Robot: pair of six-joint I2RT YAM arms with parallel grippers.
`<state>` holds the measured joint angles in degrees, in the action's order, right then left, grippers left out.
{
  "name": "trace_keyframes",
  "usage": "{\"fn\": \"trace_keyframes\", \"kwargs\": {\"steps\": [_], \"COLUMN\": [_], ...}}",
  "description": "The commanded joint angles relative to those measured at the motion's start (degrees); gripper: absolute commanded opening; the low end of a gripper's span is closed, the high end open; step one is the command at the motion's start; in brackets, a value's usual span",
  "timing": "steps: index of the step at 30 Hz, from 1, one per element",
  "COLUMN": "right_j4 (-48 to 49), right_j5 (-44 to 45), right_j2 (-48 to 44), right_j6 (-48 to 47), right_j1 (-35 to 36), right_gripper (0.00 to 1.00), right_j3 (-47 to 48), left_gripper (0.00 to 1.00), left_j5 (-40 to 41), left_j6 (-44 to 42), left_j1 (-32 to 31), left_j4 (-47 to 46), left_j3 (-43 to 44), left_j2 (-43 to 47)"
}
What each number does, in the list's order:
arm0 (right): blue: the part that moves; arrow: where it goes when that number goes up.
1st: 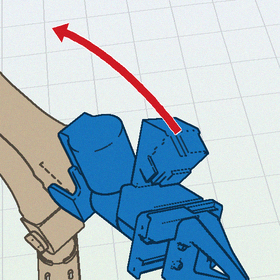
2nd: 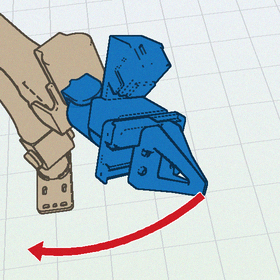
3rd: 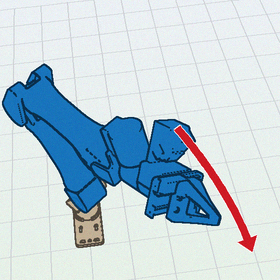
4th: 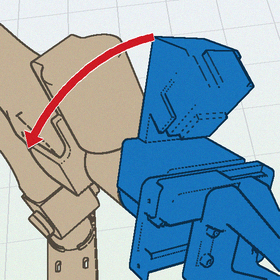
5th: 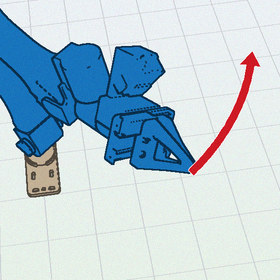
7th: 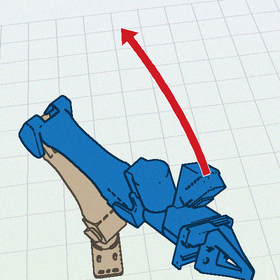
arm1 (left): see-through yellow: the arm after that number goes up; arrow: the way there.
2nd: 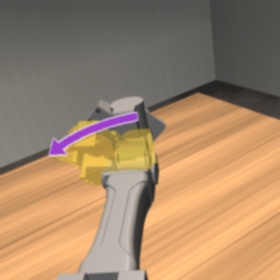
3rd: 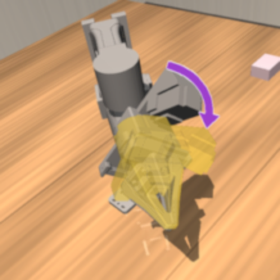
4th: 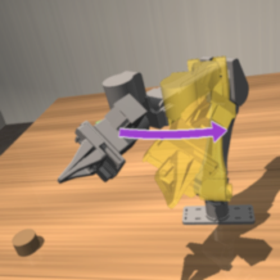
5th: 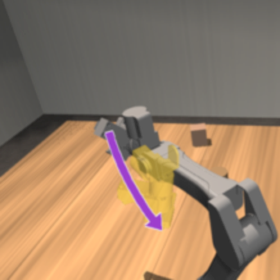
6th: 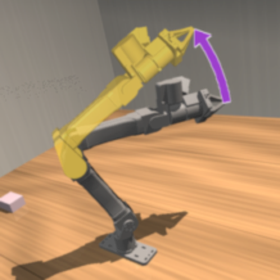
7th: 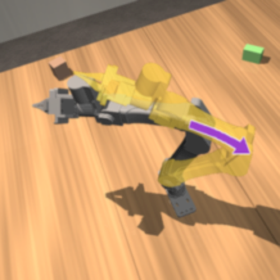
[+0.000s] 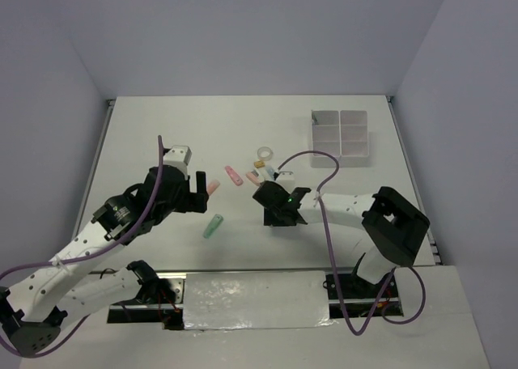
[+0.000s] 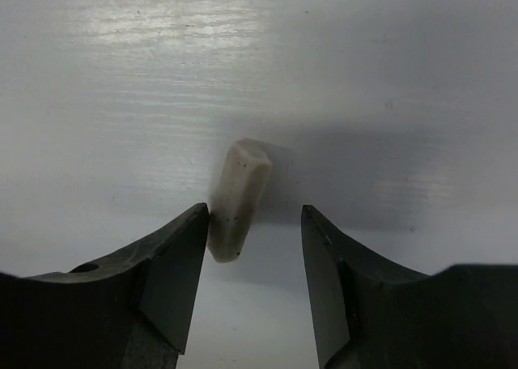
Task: Sort the stationery into containers
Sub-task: Pick up the stationery from the center of the board.
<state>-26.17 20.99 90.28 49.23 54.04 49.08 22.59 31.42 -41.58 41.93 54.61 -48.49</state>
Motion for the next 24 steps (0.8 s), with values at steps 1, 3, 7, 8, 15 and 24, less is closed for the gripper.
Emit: {"fn": "trace_keyframes", "kwargs": {"steps": [1,3,7,8,15,24], "right_j4": [4.2,5.2,6.0,6.0,4.2,4.4], "right_j5": [0.5,-0.4,-0.2,-0.1,0.8,5.3], "right_j2": [2.3,3.5,3.8,3.8,3.7,-16.8], "right_j6": [1.6,1.8,2.4,2.4,2.2,-1.9], "right_j1": [0.5,0.5,1.0,1.0,1.1,-15.4], "right_gripper": [0.56,0.55,0.50,0.48,0.07,0.04], "right_j3": [0.7,0.5,1.5,1.7,3.7,5.4], "left_gripper": [0.99,0.99,0.99,0.99,0.99,0.99], "left_j5": [-1.0,-1.1,-1.1,-1.2,-1.0,-0.1], "left_j6": [-1.6,-1.7,-1.8,-1.8,-1.9,-1.7], "left_j1": [0.3,0.2,0.2,0.2,0.2,0.2], "left_j4": [-2.0,-2.2,-2.1,-2.1,-2.1,-1.6], "left_j3": [0.1,0.0,0.1,0.1,0.0,0.3], "left_j2": [0.9,0.9,0.4,0.3,-0.2,-2.1]}}
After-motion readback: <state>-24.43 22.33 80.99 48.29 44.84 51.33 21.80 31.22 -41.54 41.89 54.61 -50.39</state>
